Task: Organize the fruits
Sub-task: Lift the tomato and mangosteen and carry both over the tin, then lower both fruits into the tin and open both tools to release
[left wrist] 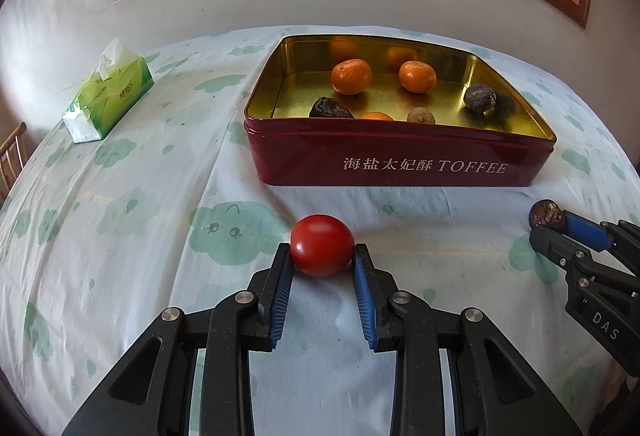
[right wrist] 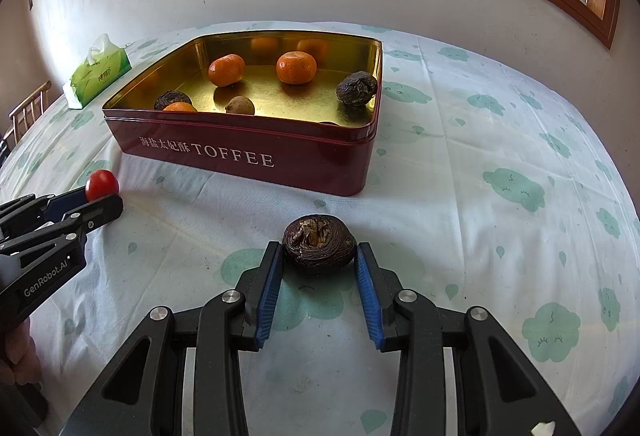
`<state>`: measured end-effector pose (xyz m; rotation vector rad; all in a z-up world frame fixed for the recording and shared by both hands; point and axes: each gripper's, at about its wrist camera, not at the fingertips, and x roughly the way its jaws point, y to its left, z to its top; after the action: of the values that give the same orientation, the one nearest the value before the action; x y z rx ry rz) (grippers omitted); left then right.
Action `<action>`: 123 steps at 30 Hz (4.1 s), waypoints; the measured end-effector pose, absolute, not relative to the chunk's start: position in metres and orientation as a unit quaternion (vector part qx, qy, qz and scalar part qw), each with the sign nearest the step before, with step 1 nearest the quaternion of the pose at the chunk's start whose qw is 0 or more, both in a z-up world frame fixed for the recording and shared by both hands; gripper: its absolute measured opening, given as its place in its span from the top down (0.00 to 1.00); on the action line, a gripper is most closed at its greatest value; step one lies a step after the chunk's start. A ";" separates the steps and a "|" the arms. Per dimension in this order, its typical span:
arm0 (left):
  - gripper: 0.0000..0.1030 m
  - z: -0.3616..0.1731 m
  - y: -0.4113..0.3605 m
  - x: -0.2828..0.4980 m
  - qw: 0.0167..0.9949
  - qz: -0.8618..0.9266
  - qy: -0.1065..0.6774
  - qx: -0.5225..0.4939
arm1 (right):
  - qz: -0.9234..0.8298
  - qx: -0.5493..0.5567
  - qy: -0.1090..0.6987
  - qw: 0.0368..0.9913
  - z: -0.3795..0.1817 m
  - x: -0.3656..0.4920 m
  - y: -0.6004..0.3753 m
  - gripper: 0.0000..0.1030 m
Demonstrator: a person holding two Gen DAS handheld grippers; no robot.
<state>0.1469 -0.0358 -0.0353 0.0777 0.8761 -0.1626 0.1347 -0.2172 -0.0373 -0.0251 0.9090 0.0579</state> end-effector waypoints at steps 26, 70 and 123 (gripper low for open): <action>0.70 -0.036 -0.034 0.145 0.902 -0.079 0.424 0.033 | 0.027 -0.015 0.438 0.898 -0.037 0.135 -0.217 0.67; 0.70 0.012 -0.012 0.140 0.917 -0.091 0.389 0.006 | 0.030 0.009 0.397 0.917 0.008 0.118 -0.226 0.67; 0.70 -0.006 -0.040 0.232 0.908 -0.119 0.401 0.031 | 0.050 0.008 0.428 0.902 -0.008 0.219 -0.213 0.67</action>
<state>0.2316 -0.0398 -0.0055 0.0639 0.8272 -0.2464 0.2190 -0.2128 -0.0077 0.0168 0.8860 0.1033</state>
